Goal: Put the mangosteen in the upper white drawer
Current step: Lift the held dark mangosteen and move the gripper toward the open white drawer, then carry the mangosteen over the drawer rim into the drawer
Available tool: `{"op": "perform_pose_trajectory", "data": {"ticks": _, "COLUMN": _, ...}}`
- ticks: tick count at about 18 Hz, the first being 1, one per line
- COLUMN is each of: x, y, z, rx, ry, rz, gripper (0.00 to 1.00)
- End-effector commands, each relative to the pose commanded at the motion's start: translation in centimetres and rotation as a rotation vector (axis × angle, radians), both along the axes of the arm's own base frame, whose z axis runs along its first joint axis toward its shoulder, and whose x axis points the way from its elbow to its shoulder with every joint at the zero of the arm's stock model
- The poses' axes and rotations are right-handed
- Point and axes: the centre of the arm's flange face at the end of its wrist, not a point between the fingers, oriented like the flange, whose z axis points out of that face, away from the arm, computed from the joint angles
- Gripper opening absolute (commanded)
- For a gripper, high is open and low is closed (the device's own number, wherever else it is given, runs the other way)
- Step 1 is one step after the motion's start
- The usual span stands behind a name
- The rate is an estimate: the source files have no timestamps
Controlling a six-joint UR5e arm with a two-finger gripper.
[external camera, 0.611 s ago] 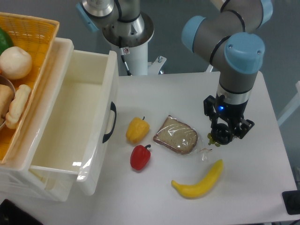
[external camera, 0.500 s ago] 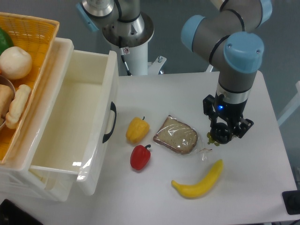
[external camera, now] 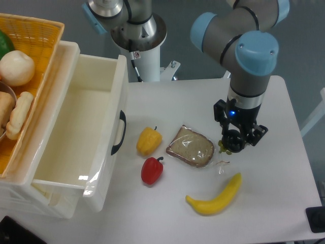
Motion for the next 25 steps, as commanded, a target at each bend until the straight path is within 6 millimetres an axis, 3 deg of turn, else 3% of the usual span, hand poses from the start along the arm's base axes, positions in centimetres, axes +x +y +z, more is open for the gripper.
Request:
{"op": "perform_pose_trajectory", "data": {"ticks": 6, "x": 4.5, "y": 0.3, "z": 5.9, "rx": 0.165, "ry": -0.044, "rz": 0.039, "gripper": 0.1}}
{"op": "perform_pose_trajectory", "data": {"ticks": 9, "x": 8.3, "y": 2.0, "z": 7.0, "rx": 0.22, "ry": -0.079, "rz": 0.036, "gripper": 0.1}}
{"op": "perform_pose_trajectory", "data": {"ticks": 15, "x": 15.0, "y": 1.5, "z": 11.5, "rx": 0.357, "ry": -0.113, "rz": 0.003, "gripper": 0.11}}
{"op": "perform_pose_trajectory", "data": {"ticks": 17, "x": 16.7, "y": 1.2, "z": 11.9, "rx": 0.378, "ry": -0.124, "rz": -0.008, "gripper": 0.11}}
{"op": "perform_pose_trajectory", "data": {"ticks": 22, "x": 21.5, "y": 4.0, "z": 11.9, "rx": 0.398, "ry": -0.171, "rz": -0.109, "gripper": 0.11}}
{"op": "perform_pose_trajectory", "data": {"ticks": 25, "x": 23.1, "y": 5.0, "z": 11.3, "rx": 0.41, "ry": -0.207, "rz": -0.146, "gripper": 0.12}}
